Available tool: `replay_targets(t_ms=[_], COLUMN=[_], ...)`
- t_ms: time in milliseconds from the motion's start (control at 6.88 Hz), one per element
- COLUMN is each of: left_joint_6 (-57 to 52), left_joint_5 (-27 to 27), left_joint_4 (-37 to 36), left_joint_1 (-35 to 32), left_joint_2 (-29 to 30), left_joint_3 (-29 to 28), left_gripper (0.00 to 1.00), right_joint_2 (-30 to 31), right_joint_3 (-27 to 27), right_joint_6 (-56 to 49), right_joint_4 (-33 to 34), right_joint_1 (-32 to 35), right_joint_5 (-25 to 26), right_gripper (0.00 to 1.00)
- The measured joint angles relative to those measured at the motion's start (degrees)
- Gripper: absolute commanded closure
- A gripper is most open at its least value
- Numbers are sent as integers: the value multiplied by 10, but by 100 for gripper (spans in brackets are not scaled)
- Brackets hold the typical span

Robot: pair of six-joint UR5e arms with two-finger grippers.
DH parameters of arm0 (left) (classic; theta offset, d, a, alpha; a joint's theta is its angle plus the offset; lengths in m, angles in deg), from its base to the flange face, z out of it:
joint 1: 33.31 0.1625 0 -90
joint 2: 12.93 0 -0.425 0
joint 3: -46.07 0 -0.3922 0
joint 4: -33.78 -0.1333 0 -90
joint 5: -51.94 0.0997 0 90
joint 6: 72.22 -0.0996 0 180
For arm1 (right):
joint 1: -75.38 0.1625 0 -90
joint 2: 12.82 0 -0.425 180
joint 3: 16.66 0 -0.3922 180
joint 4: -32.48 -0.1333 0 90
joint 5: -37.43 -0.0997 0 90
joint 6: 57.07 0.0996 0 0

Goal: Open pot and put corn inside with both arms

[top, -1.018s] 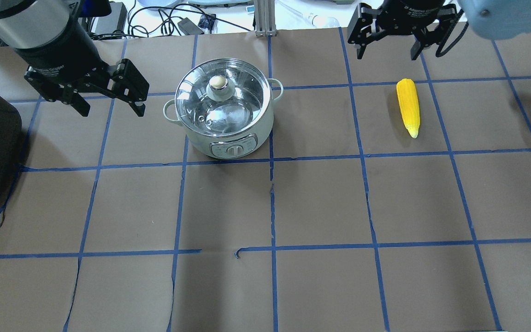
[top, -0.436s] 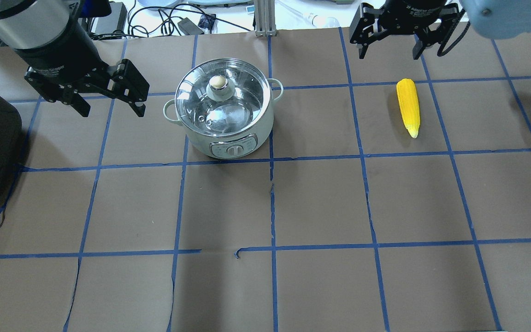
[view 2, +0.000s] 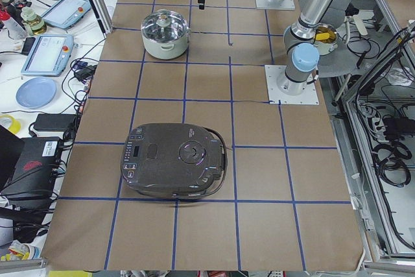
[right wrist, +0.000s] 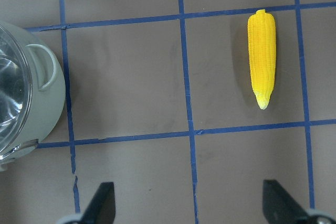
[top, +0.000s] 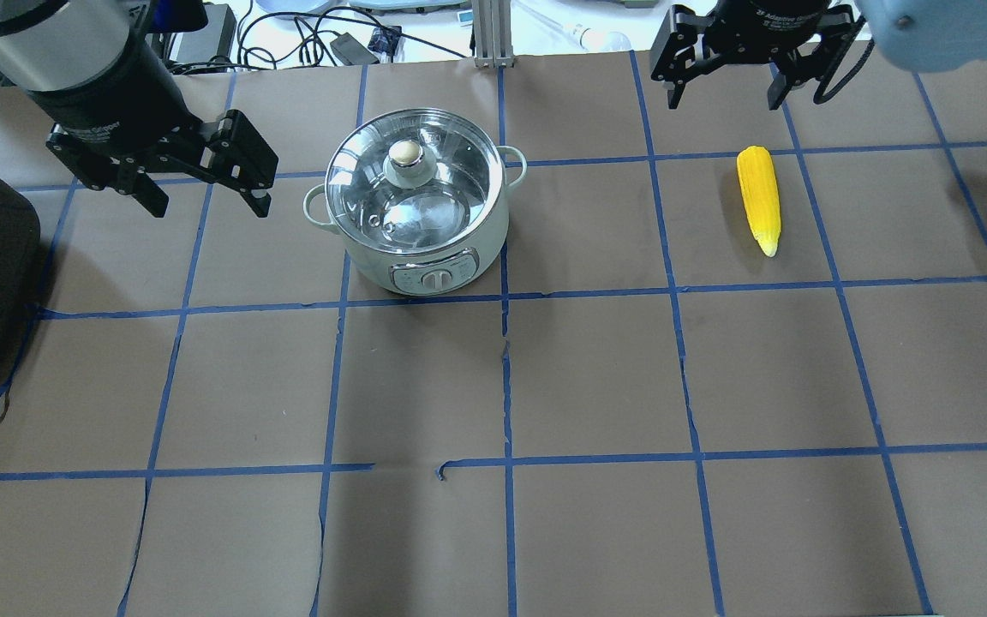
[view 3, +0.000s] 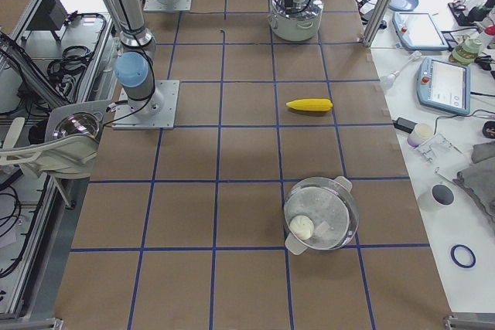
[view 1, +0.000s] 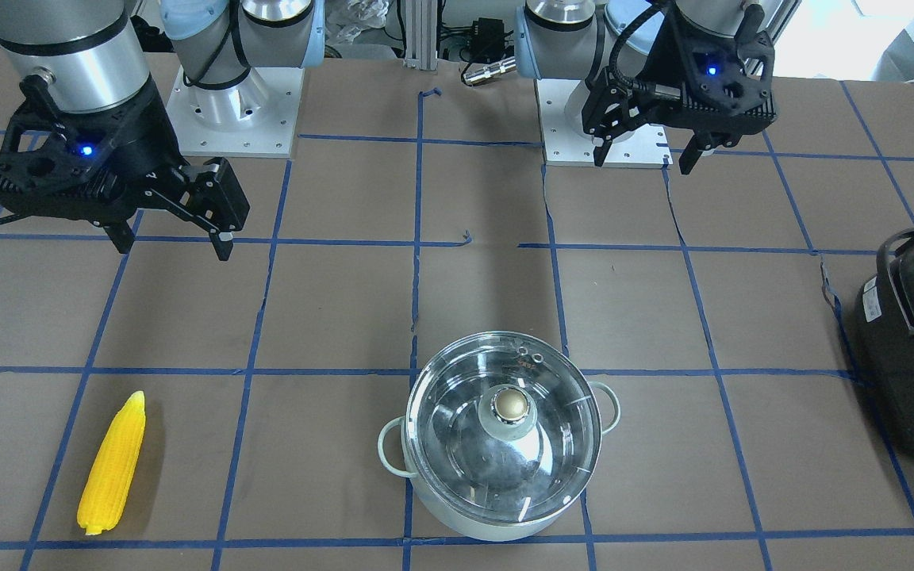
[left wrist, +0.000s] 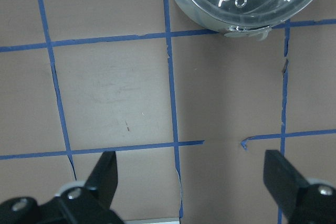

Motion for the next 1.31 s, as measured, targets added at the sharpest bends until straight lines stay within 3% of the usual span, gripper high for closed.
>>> replay_targets(t_ms=[1309], left_joint_6=[12], left_joint_5=[0], left_joint_4=[-10], left_joint_1=[-1], left_joint_2=[13], left_joint_3=[-1], left_gripper=[0], right_joint_2=[0], right_joint_3=[0], right_joint_6=[-2], right_joint_4=[-1], right_joint_1=[-6], right_joint_5=[1], right_gripper=[0])
